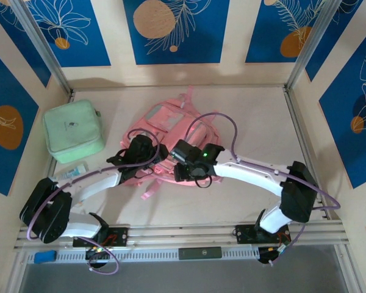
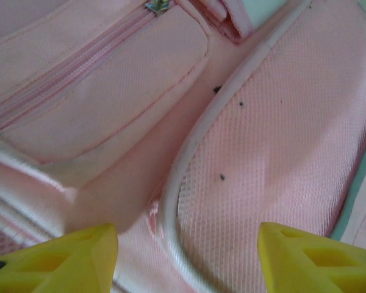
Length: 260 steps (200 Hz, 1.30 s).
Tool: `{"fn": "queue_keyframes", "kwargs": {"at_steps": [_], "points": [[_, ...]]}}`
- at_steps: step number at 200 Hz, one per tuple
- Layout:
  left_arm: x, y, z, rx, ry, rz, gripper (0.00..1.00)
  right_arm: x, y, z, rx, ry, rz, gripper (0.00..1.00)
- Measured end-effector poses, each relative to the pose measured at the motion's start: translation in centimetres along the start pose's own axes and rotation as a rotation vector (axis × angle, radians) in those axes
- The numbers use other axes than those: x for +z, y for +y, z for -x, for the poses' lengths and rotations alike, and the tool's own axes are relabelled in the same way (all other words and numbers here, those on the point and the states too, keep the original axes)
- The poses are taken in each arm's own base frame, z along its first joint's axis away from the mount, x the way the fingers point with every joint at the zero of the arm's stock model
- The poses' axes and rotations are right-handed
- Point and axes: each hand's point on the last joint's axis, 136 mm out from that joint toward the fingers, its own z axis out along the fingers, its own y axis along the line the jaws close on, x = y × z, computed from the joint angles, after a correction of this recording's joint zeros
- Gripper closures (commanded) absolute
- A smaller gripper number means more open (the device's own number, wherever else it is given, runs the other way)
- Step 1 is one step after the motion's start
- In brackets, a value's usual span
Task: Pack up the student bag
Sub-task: Zip the student bag at the center of the table.
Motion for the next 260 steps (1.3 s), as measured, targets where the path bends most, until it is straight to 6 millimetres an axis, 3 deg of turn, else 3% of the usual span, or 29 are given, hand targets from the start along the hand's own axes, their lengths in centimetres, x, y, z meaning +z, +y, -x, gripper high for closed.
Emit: {"fn": "queue_keyframes", "kwargs": {"at_steps": [37, 89, 124, 201, 260], "points": [[1.1, -0.3, 0.2, -0.061, -0.007, -0.019, 0.54, 2.6, 0.6, 0.4, 0.102, -0.010, -0.028, 0.47], [1.7, -0.1, 0.3, -0.122, -0.014, -0.025, 0.77, 3.2, 2.0, 2.0, 0.238, -0.072, 0.025, 0.49], [1.8, 0.1, 0.3, -0.140, -0.015, -0.033, 0.85, 3.9, 2.6, 3.0, 0.281, -0.090, 0.012, 0.52], [2.1, 0.3, 0.3, -0.153, -0.009, -0.033, 0.89, 6.1, 2.5, 3.6, 0.302, -0.078, -0.018, 0.66], [2.2, 0.2, 0.6, -0.155, -0.018, -0.042, 0.91, 6.5, 1.6, 3.8, 0.280, -0.096, -0.075, 0.81]]}}
